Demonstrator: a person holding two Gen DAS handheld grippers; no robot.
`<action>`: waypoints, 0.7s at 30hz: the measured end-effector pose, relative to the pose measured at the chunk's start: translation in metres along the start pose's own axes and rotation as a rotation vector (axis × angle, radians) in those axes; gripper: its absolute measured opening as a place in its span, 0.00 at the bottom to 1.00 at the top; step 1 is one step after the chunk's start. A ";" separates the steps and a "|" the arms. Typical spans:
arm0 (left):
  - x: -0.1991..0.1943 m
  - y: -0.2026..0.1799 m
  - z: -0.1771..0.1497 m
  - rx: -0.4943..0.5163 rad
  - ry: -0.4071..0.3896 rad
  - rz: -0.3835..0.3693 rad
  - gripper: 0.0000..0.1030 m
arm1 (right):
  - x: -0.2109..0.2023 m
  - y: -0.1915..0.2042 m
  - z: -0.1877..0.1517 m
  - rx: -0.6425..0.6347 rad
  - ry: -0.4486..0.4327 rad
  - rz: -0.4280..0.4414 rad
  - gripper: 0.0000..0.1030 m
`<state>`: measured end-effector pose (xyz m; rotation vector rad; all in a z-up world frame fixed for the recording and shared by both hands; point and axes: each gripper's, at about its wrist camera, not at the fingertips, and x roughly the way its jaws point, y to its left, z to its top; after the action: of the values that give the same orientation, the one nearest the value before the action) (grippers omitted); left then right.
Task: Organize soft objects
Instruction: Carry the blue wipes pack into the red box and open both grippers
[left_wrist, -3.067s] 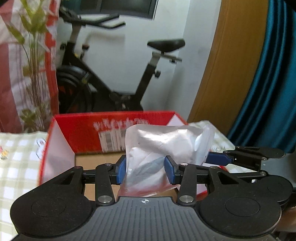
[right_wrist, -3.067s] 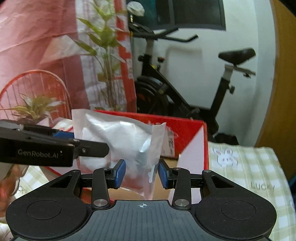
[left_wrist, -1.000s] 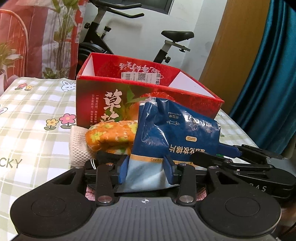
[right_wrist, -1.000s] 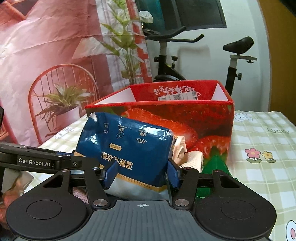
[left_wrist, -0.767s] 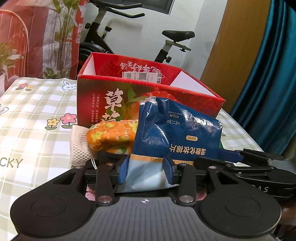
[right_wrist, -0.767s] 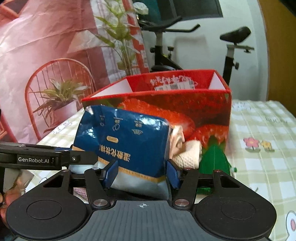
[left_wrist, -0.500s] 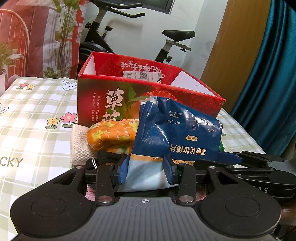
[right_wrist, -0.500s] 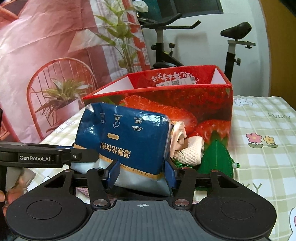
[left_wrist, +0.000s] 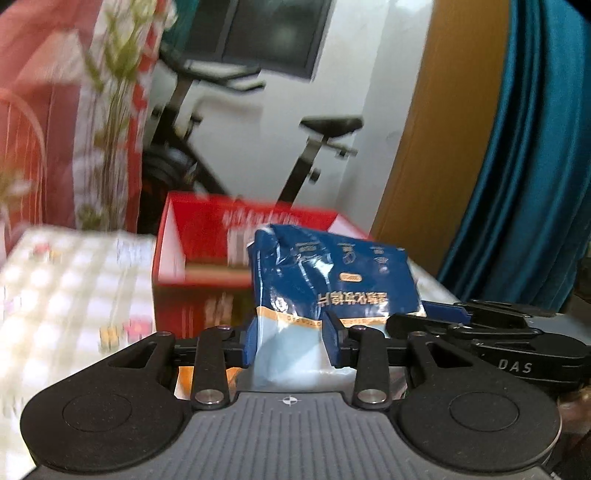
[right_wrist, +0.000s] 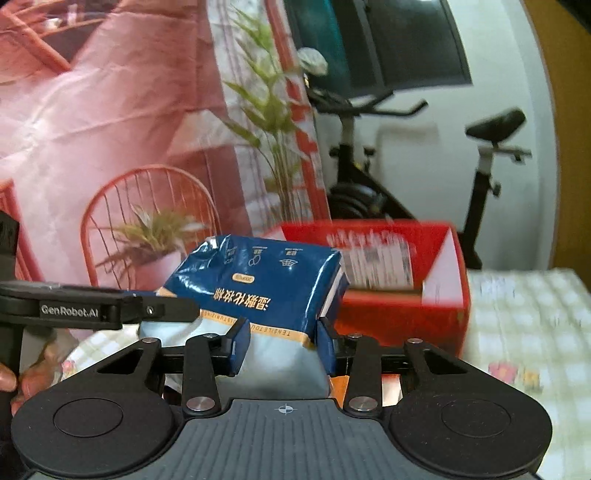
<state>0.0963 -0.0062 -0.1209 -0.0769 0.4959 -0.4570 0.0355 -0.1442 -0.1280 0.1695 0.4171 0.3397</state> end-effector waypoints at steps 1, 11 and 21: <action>-0.001 -0.002 0.007 0.015 -0.016 0.000 0.37 | -0.001 0.000 0.008 -0.012 -0.016 0.003 0.35; 0.017 -0.001 0.066 0.042 -0.110 0.006 0.37 | 0.017 -0.002 0.083 -0.153 -0.121 -0.006 0.35; 0.044 0.005 0.112 0.125 -0.215 0.055 0.37 | 0.061 -0.013 0.126 -0.245 -0.217 -0.048 0.36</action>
<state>0.1857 -0.0255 -0.0432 0.0078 0.2569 -0.4196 0.1446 -0.1462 -0.0396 -0.0435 0.1623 0.3187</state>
